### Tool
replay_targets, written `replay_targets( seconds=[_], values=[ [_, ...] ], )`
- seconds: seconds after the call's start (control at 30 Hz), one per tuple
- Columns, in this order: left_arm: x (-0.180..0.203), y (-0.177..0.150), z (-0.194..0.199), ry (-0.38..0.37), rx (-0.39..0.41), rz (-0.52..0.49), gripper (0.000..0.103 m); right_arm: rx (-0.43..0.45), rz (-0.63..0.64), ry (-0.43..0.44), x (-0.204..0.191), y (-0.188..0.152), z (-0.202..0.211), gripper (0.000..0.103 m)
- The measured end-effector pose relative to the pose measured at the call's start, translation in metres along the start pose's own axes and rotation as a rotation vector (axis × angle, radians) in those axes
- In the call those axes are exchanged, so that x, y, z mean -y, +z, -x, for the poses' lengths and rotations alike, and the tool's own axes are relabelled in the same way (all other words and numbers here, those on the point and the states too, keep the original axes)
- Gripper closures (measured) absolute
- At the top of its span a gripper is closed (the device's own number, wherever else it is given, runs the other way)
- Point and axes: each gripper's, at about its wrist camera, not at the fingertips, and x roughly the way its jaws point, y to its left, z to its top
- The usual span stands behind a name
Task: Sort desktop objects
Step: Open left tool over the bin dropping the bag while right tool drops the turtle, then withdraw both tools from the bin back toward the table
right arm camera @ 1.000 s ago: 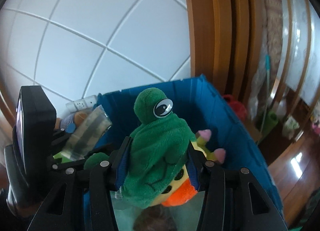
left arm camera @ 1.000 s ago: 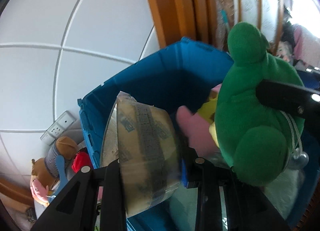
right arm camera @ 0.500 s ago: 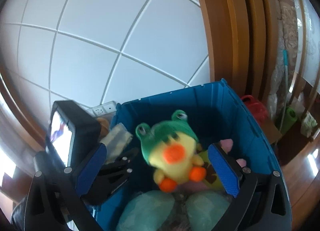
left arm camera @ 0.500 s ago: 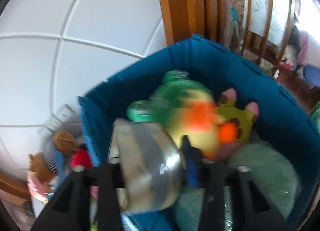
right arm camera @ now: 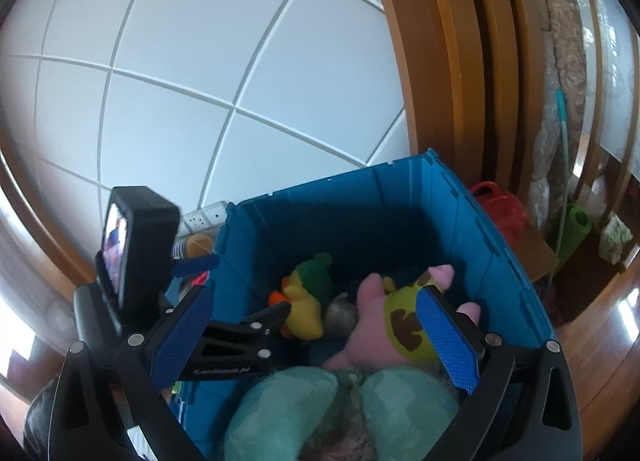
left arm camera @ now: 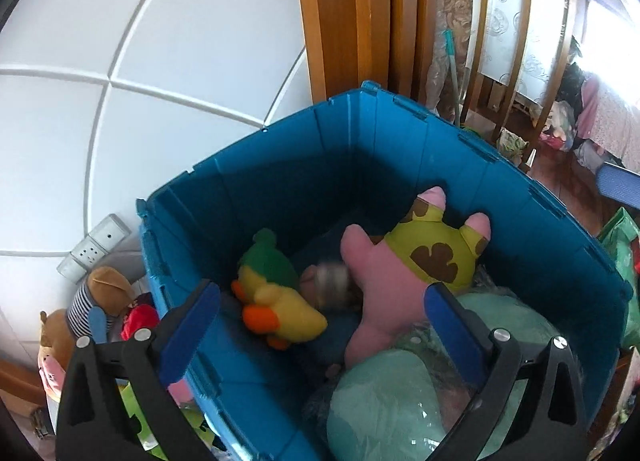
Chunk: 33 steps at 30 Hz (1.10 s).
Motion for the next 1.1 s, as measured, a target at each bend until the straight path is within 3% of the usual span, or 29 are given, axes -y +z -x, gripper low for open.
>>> replay_targets(
  seconds=[0.3,0.67,0.97,1.1],
  values=[
    [-0.004,-0.035,0.041,0.045,0.068,0.016,0.000,0.028,-0.017,0.054,-0.014,-0.038,0.020,0.000],
    [-0.010,-0.072,0.084,0.076,0.147,0.033,0.000,0.123,-0.029,0.070,-0.041,-0.069,0.051,0.000],
    [-0.039,-0.128,0.110,0.087,0.158,0.071,0.000,0.167,-0.003,0.062,-0.084,-0.107,0.062,0.000],
    [-0.052,-0.158,0.123,0.128,0.172,0.077,0.000,0.171,0.026,0.055,-0.112,-0.125,0.062,0.000]
  ],
)
